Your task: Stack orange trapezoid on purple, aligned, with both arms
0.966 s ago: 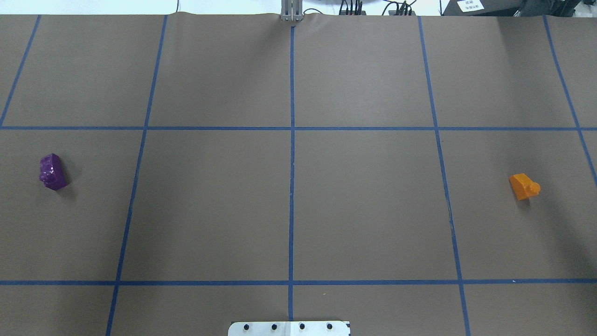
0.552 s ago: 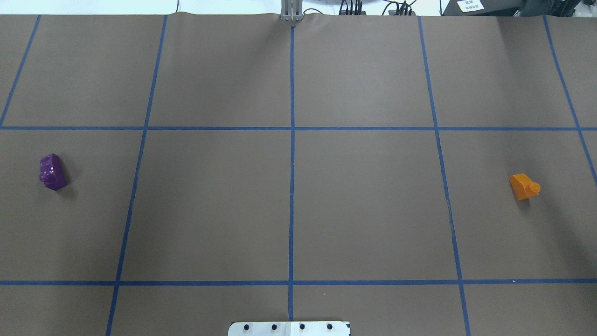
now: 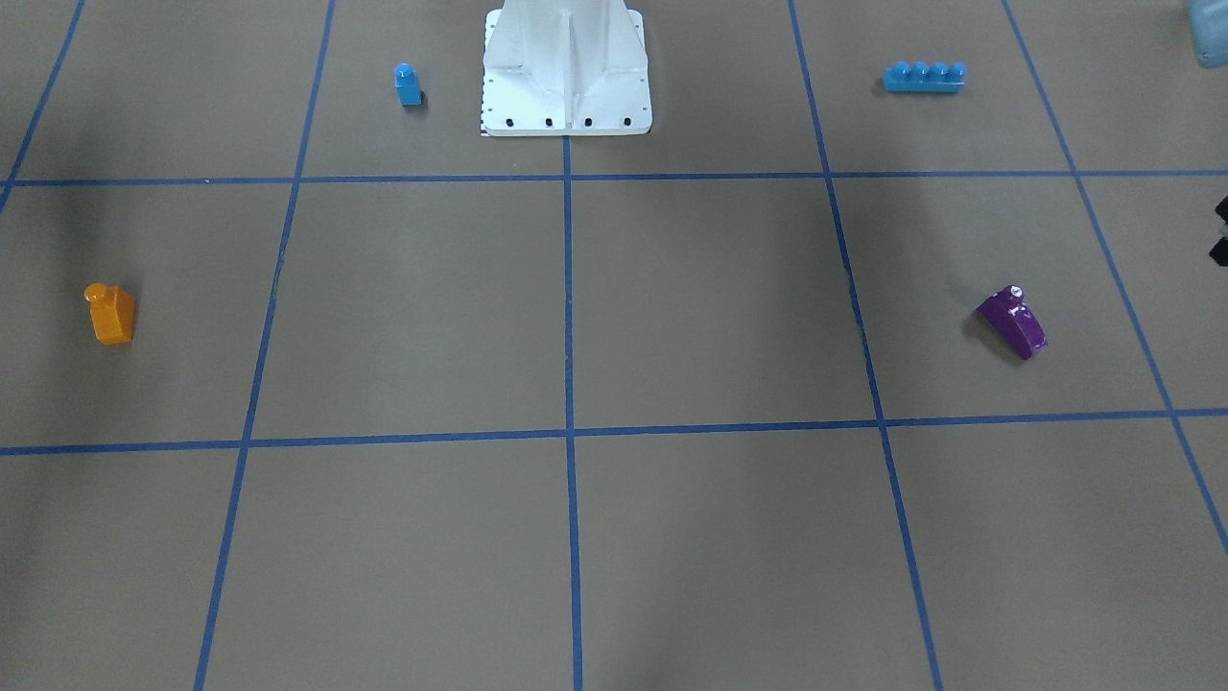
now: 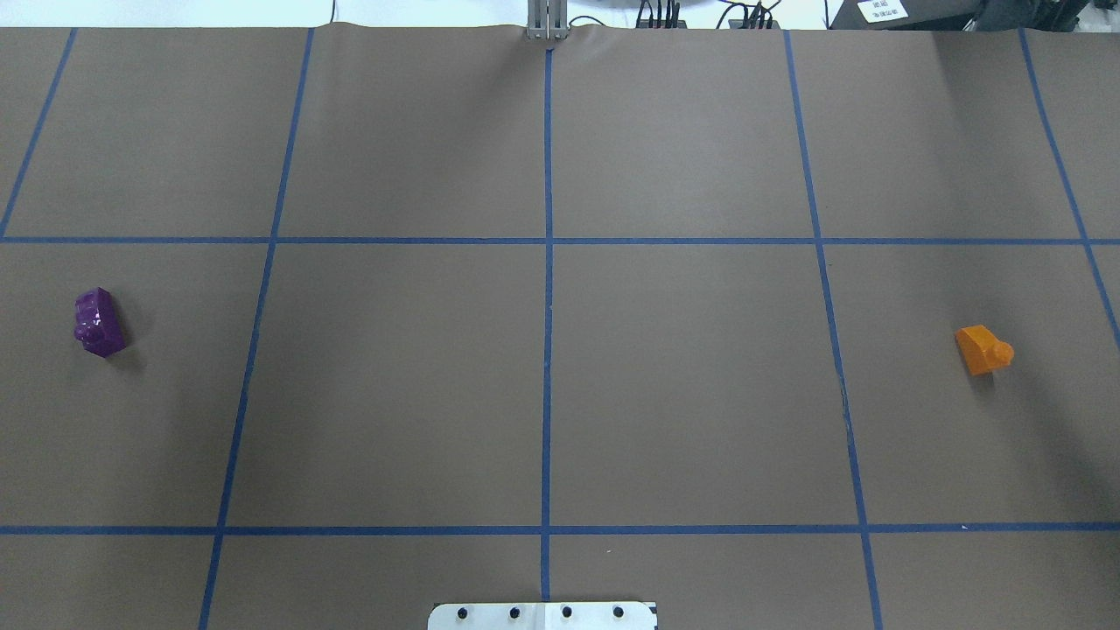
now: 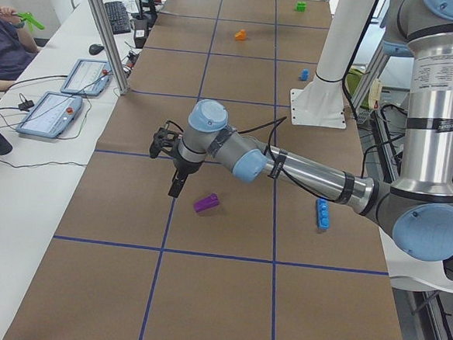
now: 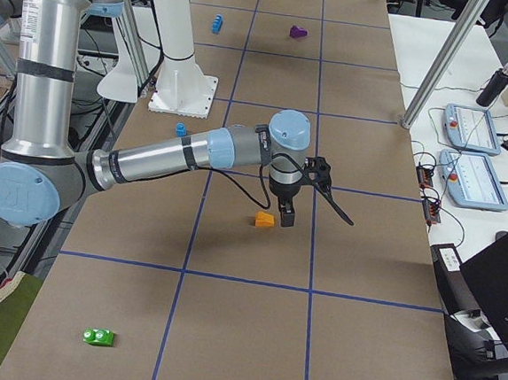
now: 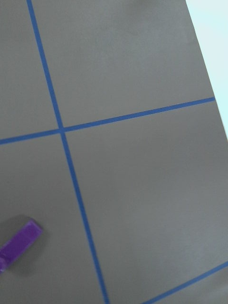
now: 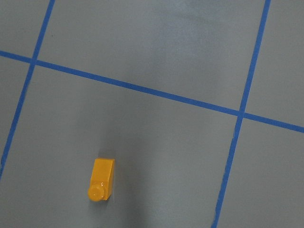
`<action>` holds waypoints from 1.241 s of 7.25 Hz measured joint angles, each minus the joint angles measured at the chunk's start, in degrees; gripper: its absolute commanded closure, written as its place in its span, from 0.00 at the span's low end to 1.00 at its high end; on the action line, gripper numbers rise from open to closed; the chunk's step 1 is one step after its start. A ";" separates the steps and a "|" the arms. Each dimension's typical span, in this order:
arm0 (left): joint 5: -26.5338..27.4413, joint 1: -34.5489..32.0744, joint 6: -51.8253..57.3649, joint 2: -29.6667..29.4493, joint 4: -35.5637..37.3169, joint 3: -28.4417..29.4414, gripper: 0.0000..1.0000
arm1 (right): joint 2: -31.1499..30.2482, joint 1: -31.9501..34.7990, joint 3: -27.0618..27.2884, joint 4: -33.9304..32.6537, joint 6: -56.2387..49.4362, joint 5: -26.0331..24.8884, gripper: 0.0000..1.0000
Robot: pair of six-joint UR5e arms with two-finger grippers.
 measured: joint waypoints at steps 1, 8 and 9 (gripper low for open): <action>1.52 4.25 -7.72 0.21 -3.09 0.87 0.00 | 0.00 -0.01 0.00 -0.01 0.01 0.00 0.00; 19.83 28.85 -33.66 5.41 -8.79 2.94 0.07 | 0.17 0.02 0.52 0.01 -0.32 -0.07 0.00; 20.32 29.62 -34.50 5.30 -11.04 5.09 0.08 | 0.34 0.02 0.66 0.01 -0.28 -0.08 0.00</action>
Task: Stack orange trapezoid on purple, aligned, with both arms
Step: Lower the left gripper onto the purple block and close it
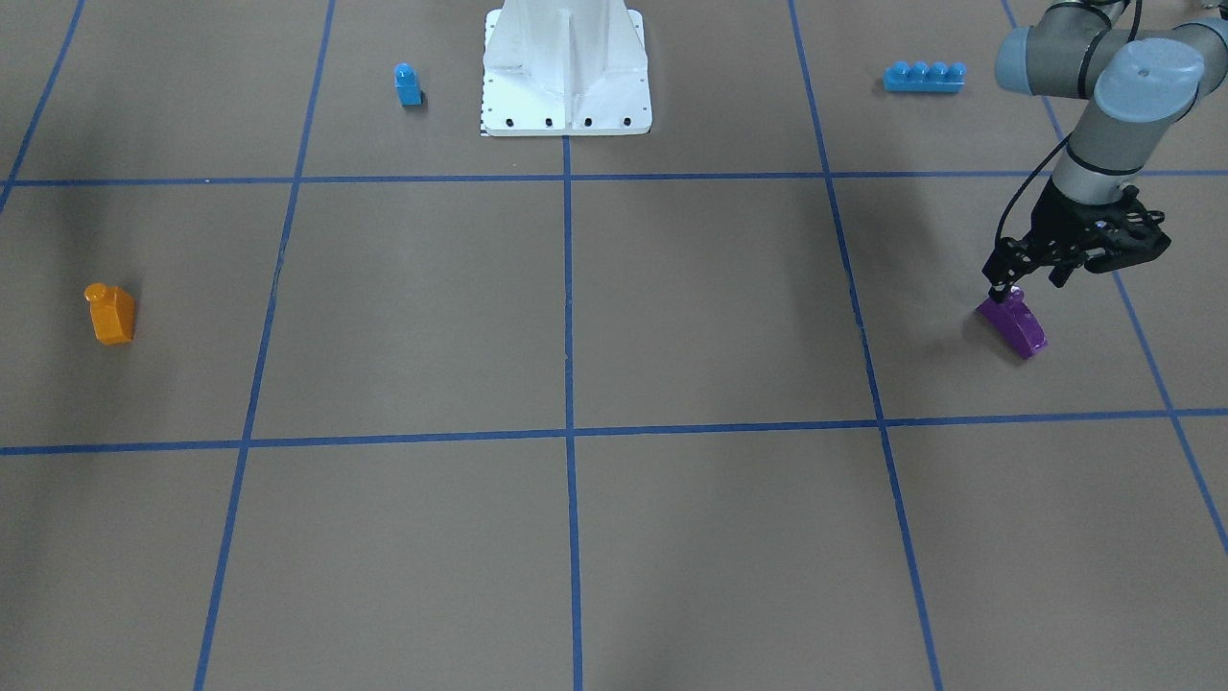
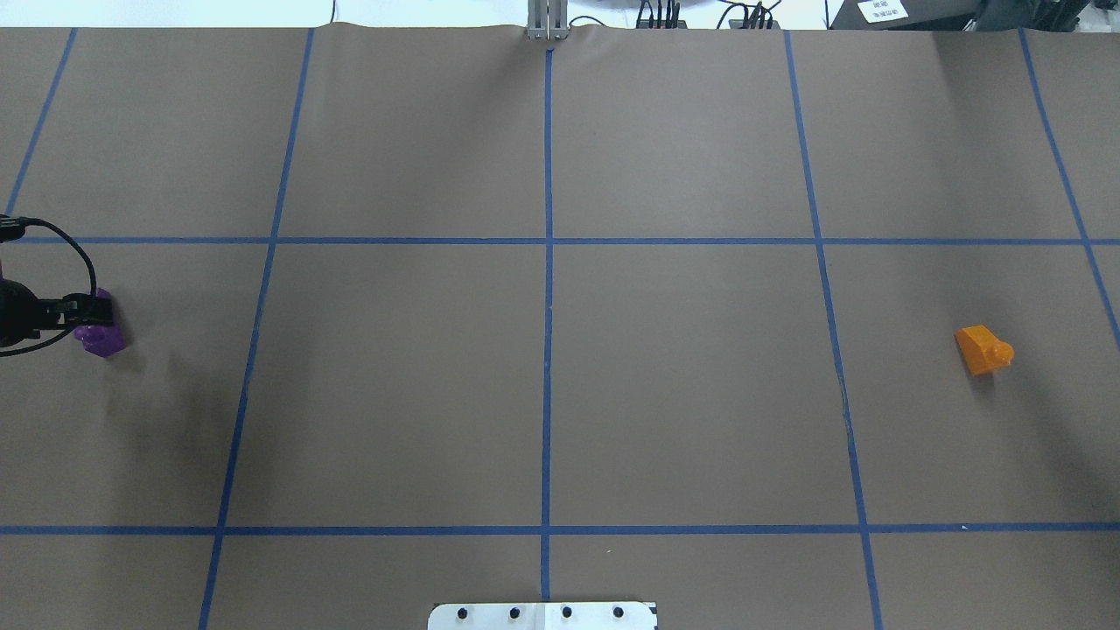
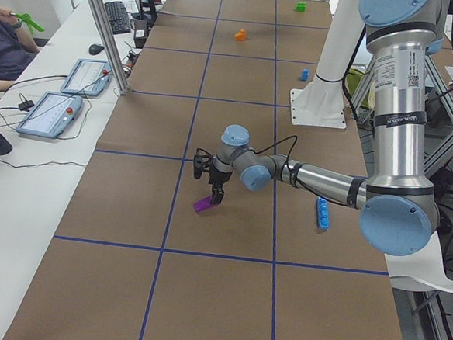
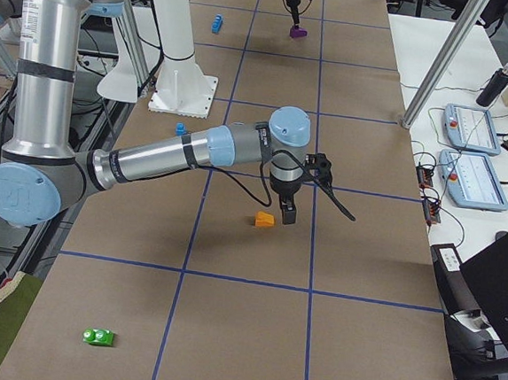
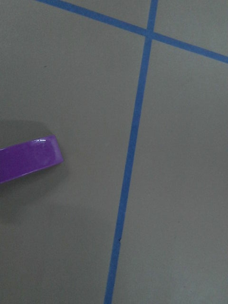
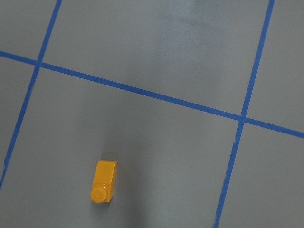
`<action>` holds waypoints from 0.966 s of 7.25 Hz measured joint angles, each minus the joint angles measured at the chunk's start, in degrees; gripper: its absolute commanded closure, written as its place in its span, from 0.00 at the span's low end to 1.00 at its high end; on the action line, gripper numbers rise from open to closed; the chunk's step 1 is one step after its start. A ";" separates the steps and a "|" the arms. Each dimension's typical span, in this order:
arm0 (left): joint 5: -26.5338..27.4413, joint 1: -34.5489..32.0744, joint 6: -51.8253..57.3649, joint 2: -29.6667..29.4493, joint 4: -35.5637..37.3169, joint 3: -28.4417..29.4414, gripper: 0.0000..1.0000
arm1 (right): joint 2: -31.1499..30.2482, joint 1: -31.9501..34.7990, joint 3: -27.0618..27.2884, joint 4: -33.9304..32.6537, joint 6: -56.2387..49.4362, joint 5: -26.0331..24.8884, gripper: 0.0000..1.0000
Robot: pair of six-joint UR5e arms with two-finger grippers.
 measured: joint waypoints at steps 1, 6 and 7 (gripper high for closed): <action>0.18 0.27 -0.35 -0.25 -2.68 2.43 0.11 | 0.23 0.00 0.13 0.00 0.11 -0.02 0.00; 0.23 1.09 -0.93 -0.81 -5.86 5.04 0.62 | 0.80 0.00 0.26 0.00 0.24 -0.26 0.00; 0.23 1.11 -0.92 -1.10 -5.88 5.28 0.71 | 0.83 0.00 0.25 0.00 0.25 -0.27 0.00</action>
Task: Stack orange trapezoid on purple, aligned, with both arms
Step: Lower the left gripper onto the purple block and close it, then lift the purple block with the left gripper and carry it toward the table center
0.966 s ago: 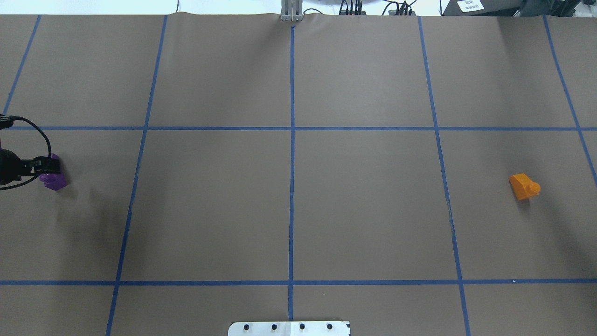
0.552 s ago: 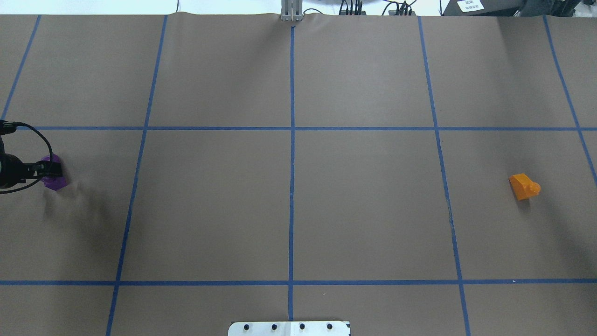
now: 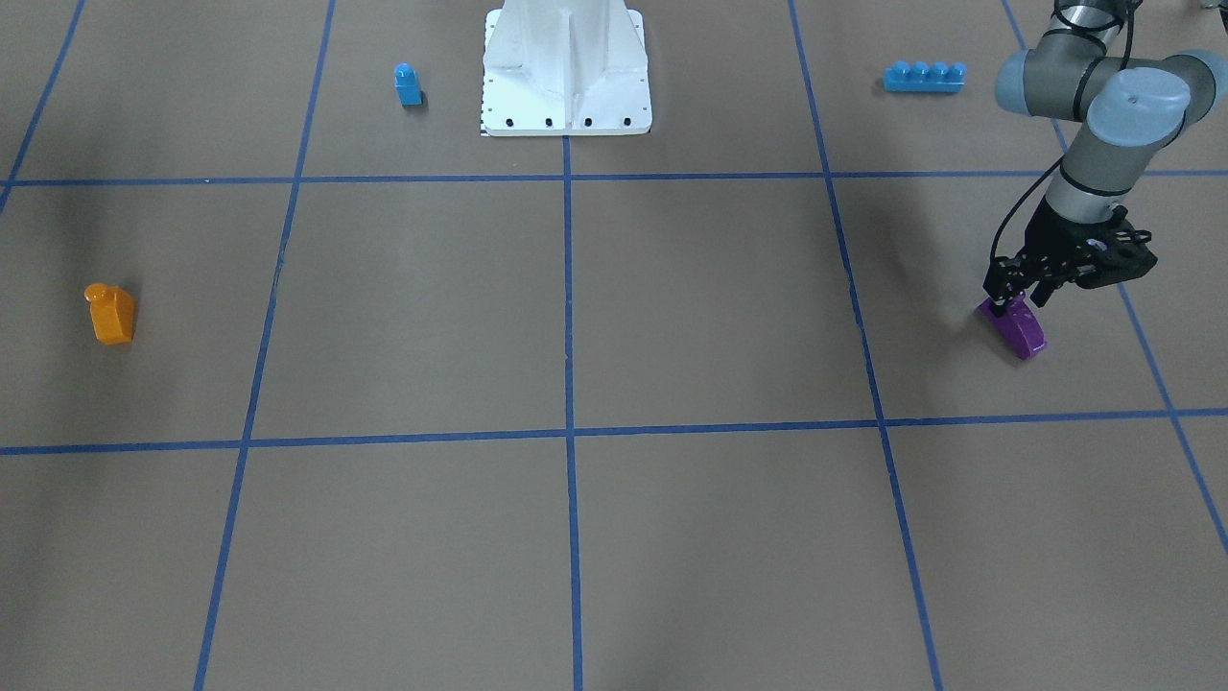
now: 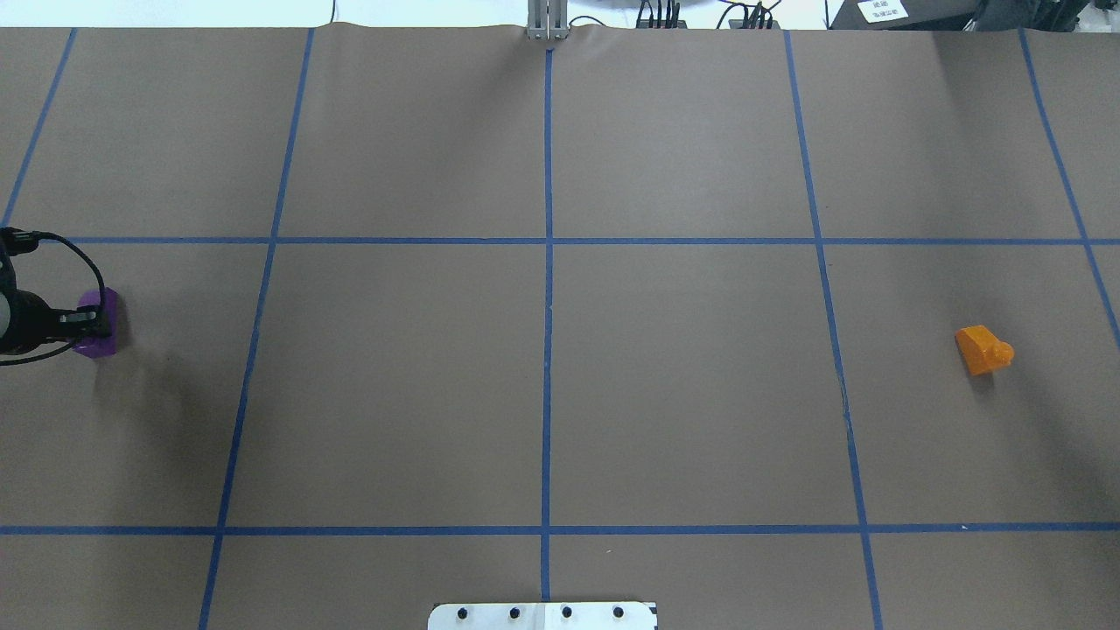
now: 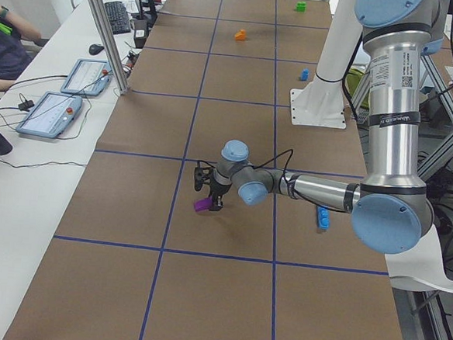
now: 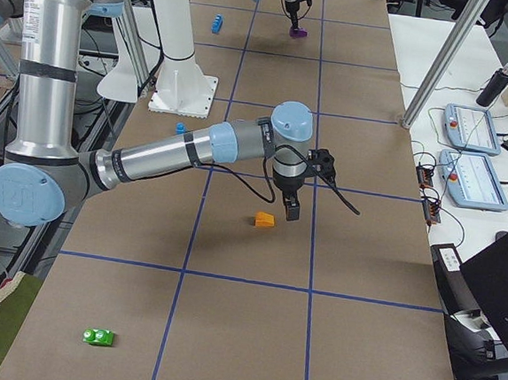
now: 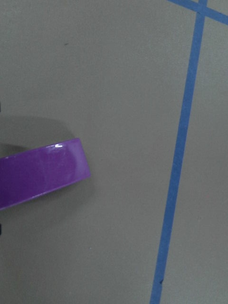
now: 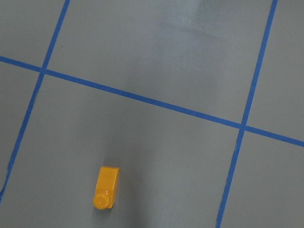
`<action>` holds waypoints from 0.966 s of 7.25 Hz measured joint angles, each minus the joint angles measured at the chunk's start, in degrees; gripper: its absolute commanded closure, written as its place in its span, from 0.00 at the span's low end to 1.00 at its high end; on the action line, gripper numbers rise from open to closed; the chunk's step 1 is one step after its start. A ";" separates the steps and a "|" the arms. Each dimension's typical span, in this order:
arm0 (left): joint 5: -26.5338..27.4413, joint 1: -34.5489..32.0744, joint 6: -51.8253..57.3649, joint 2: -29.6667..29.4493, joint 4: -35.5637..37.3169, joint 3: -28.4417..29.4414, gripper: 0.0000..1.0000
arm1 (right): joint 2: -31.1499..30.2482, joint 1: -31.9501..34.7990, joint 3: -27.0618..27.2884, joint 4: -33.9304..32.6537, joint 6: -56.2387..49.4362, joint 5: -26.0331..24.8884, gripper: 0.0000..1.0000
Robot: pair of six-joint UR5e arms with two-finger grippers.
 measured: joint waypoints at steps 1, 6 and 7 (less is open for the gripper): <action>0.01 0.00 0.03 -0.22 -0.01 0.19 0.95 | 0.03 0.00 -0.02 0.00 0.00 0.00 0.00; -0.47 0.03 0.50 -2.17 0.53 -5.34 1.00 | 0.32 0.00 -0.10 -0.08 0.06 0.06 0.00; -0.29 0.74 0.55 -4.87 1.39 -6.50 1.00 | 0.31 0.00 -0.11 -0.08 0.06 0.08 0.00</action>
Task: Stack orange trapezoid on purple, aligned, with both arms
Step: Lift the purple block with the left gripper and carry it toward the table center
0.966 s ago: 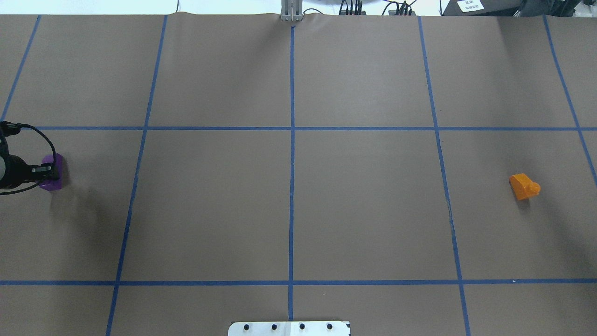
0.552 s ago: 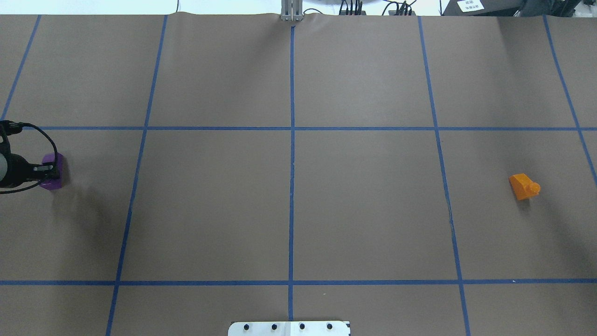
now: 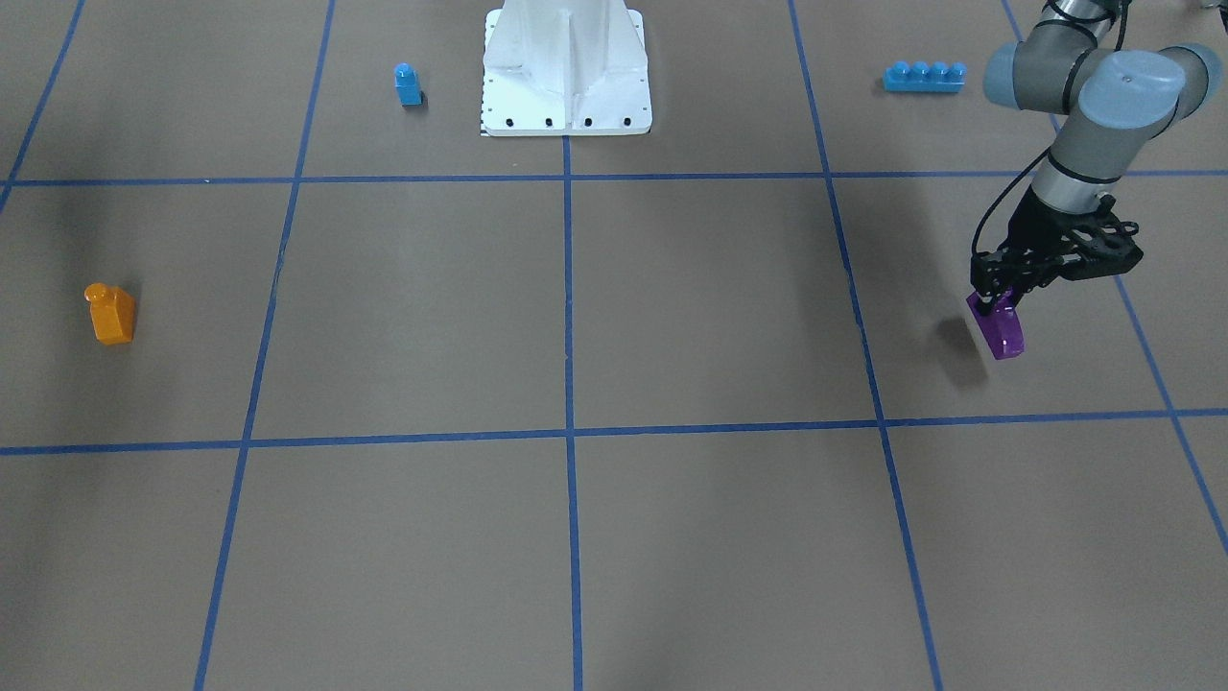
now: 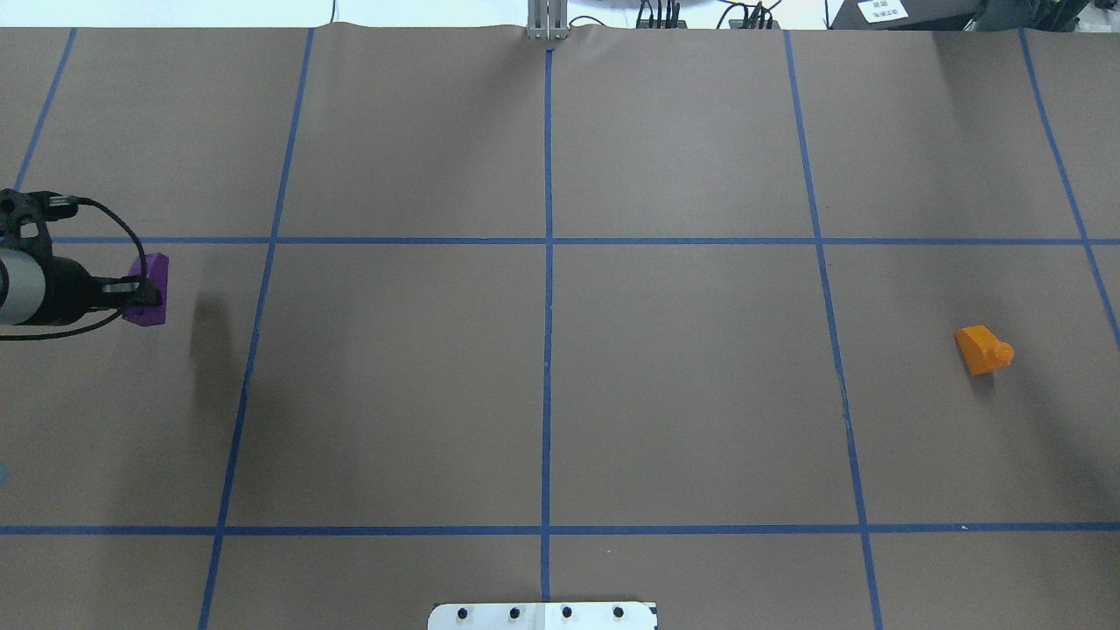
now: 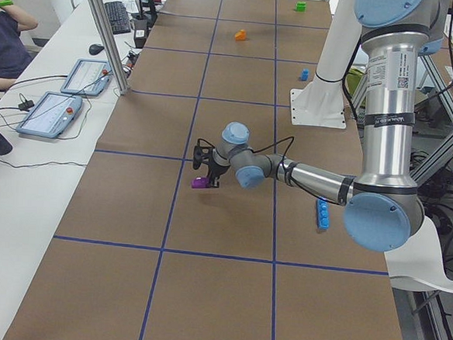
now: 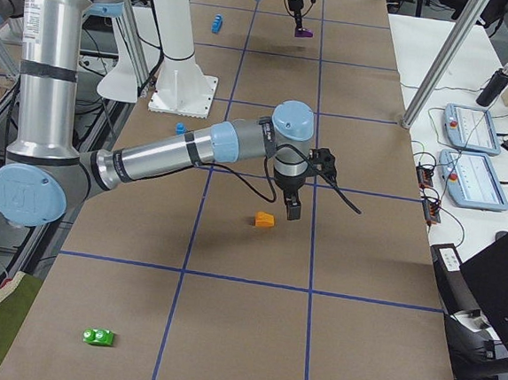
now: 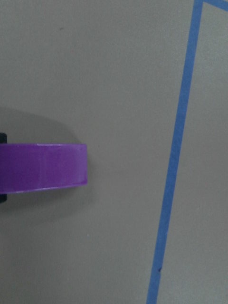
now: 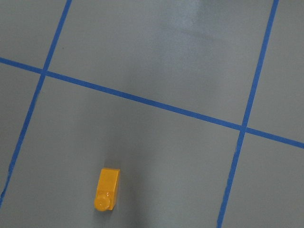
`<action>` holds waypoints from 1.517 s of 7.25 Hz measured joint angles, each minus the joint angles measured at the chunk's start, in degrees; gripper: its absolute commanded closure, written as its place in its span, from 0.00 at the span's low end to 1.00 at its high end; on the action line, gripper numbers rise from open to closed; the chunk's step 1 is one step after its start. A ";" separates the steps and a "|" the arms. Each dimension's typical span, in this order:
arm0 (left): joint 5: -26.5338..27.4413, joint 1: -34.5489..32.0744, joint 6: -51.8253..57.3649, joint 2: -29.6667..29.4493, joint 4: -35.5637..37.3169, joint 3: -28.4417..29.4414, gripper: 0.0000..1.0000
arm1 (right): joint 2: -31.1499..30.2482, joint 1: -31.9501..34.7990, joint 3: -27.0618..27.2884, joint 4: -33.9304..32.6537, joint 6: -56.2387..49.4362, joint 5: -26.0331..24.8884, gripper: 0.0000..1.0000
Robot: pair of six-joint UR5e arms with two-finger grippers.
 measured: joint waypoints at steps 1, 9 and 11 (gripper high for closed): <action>0.15 1.56 0.01 -4.52 3.17 -0.52 1.00 | -0.06 0.00 -0.01 0.00 -0.03 0.01 0.00; 12.26 20.75 -1.55 -40.85 32.15 7.34 1.00 | -0.33 0.00 -0.18 0.00 -0.05 -0.05 0.00; 12.71 22.15 -1.89 -45.43 32.38 12.57 1.00 | -0.34 0.00 -0.18 0.00 -0.05 0.00 0.00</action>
